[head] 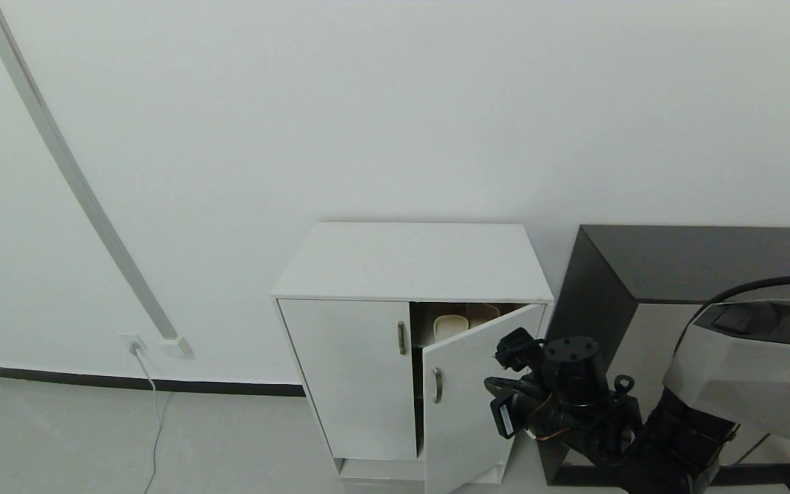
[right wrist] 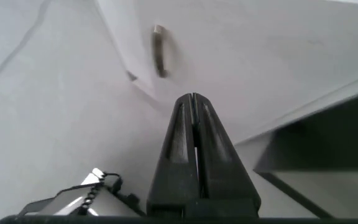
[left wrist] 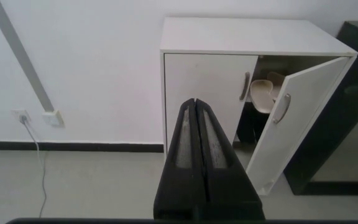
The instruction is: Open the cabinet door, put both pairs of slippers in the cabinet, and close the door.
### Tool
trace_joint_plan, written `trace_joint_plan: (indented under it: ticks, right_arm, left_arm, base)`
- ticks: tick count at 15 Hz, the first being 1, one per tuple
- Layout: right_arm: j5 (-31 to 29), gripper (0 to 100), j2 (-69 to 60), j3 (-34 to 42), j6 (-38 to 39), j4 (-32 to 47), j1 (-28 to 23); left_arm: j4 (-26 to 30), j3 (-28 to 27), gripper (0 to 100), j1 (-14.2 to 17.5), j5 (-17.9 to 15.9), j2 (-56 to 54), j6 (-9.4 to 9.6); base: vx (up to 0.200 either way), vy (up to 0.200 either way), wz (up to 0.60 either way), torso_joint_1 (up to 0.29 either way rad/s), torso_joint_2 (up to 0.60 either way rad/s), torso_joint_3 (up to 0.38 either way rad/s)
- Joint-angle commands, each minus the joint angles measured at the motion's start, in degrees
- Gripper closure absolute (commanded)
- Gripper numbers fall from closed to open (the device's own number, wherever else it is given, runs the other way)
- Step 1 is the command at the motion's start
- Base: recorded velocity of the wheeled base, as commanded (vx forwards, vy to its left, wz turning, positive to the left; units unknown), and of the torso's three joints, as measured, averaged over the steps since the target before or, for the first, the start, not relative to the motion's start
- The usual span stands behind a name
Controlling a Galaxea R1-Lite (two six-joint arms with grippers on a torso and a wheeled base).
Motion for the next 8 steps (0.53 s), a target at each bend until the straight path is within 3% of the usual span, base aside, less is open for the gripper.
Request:
trace_joint_plan:
  ticks: [1,2,8]
  right_arm:
    - [0.4,100,0.8,1.2,-0.1,-0.5,0.1]
    - [0.4,100,0.9,1.3,-0.1,-0.7,0.1]
    - [0.5,100,2.5,1.5,-0.2,-0.8,0.2]
  left_arm:
    - [0.0,0.0,100,0.0,0.0,0.0,-0.04]
    - [0.0,0.0,100,0.0,0.0,0.0,-0.04]
    - [0.0,0.0,100,0.0,-0.1,0.0,0.05]
  base:
    - [0.000,0.000,0.00,0.000,0.00,0.000]
    - [0.000,0.000,0.00,0.000,0.00,0.000]
    - [0.200,0.000,0.00,-0.002,0.00,0.004]
